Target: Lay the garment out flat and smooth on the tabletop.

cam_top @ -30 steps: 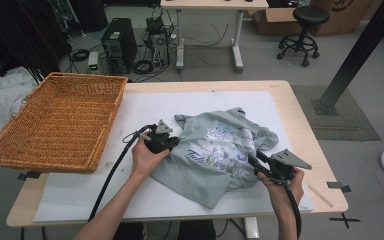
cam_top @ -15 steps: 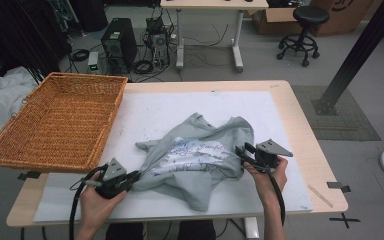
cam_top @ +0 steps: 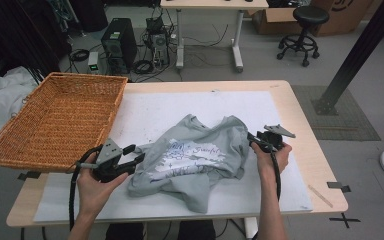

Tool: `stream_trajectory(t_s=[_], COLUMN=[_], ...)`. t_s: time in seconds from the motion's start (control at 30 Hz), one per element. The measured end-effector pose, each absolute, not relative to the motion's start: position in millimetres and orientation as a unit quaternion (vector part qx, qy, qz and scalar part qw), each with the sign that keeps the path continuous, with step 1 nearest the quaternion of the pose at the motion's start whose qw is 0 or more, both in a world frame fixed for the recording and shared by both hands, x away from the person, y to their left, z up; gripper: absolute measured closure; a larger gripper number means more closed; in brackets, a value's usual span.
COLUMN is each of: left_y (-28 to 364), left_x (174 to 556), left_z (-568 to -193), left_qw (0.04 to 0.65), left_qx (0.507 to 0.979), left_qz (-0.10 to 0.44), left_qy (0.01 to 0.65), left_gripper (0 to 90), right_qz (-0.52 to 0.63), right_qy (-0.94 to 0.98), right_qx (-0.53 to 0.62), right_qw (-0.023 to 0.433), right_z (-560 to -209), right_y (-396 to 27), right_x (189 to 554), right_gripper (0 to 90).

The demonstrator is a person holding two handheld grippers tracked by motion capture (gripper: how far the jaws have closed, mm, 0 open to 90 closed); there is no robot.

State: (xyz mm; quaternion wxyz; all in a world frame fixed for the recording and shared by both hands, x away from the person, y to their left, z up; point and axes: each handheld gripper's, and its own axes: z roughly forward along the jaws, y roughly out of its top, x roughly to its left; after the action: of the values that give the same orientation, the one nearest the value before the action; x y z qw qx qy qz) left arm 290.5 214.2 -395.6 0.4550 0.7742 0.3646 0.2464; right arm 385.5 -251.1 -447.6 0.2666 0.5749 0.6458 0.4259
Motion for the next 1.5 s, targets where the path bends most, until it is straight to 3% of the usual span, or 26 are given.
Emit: stream_trajectory(t_s=[0.1, 0.13, 0.2, 0.27, 0.4, 0.57, 0.6, 0.63, 0.67, 0.77, 0.9, 0.97, 1.0, 1.03, 1.1, 1.2, 1.23, 1.3, 1.4, 1.5], left_y=[206, 204, 203, 203, 204, 186, 186, 176, 176, 161, 147, 139, 136, 134, 124, 111, 96, 87, 54, 58], left_x=[294, 294, 296, 298, 314, 349, 349, 367, 367, 401, 414, 414, 411, 407, 396, 386, 373, 366, 347, 348], left_z=[-398, -399, -401, -403, -404, -400, -400, -402, -402, -419, -434, -442, -443, -442, -434, -431, -433, -435, -453, -448], left_qw=[0.461, 0.461, 0.461, 0.462, 0.472, 0.477, 0.477, 0.473, 0.473, 0.454, 0.423, 0.406, 0.401, 0.404, 0.438, 0.461, 0.48, 0.483, 0.45, 0.461], left_qx=[0.774, 0.774, 0.774, 0.771, 0.759, 0.759, 0.759, 0.761, 0.761, 0.774, 0.803, 0.821, 0.827, 0.828, 0.825, 0.83, 0.836, 0.842, 0.877, 0.87], left_qz=[0.239, 0.24, 0.237, 0.236, 0.232, 0.226, 0.226, 0.219, 0.219, 0.187, 0.168, 0.165, 0.175, 0.173, 0.142, 0.103, 0.063, 0.054, 0.023, 0.015], left_qy=[0.362, 0.362, 0.364, 0.369, 0.384, 0.381, 0.381, 0.385, 0.385, 0.4, 0.385, 0.365, 0.352, 0.347, 0.327, 0.297, 0.256, 0.236, 0.165, 0.176], left_gripper=[52.6, 52.6, 52.5, 52.7, 53.1, 52.6, 52.1, 51.6, 51.1, 51.5, 50.4, 67.7, 67.7, 83.9, 88.5, 88.5, 88.2, 87.5, 72.4, 64.8], right_qz=[0.43, 0.426, 0.42, 0.407, 0.329, 0.261, 0.261, 0.253, 0.263, 0.292, 0.335, 0.356, 0.36, 0.368, 0.374, 0.39, 0.399, 0.402, 0.42, 0.415], right_qy=[0.657, 0.666, 0.672, 0.672, 0.695, 0.719, 0.719, 0.725, 0.727, 0.723, 0.722, 0.726, 0.728, 0.732, 0.734, 0.729, 0.727, 0.728, 0.733, 0.743], right_qx=[0.572, 0.567, 0.56, 0.569, 0.554, 0.52, 0.52, 0.512, 0.507, 0.498, 0.481, 0.464, 0.457, 0.445, 0.439, 0.439, 0.437, 0.433, 0.424, 0.417], right_qw=[0.239, 0.232, 0.242, 0.243, 0.319, 0.379, 0.379, 0.385, 0.382, 0.378, 0.368, 0.362, 0.364, 0.361, 0.36, 0.352, 0.348, 0.346, 0.326, 0.321], right_z=[-457, -460, -464, -460, -442, -425, -425, -421, -419, -412, -406, -403, -402, -401, -401, -401, -403, -404, -411, -415], right_y=[-244, -239, -231, -233, -253, -259, -259, -257, -255, -250, -243, -238, -236, -230, -227, -224, -220, -217, -203, -197], right_x=[388, 389, 388, 394, 426, 461, 461, 465, 464, 452, 436, 425, 421, 413, 409, 406, 404, 403, 401, 402], right_gripper=[58.9, 64.7, 88.6, 89.7, 89.8, 87.4, 87.4, 78.5, 76.2, 69.7, 65.2, 64.2, 63.8, 62.5, 61.9, 61.6, 60.9, 60.8, 57.8, 57.7])
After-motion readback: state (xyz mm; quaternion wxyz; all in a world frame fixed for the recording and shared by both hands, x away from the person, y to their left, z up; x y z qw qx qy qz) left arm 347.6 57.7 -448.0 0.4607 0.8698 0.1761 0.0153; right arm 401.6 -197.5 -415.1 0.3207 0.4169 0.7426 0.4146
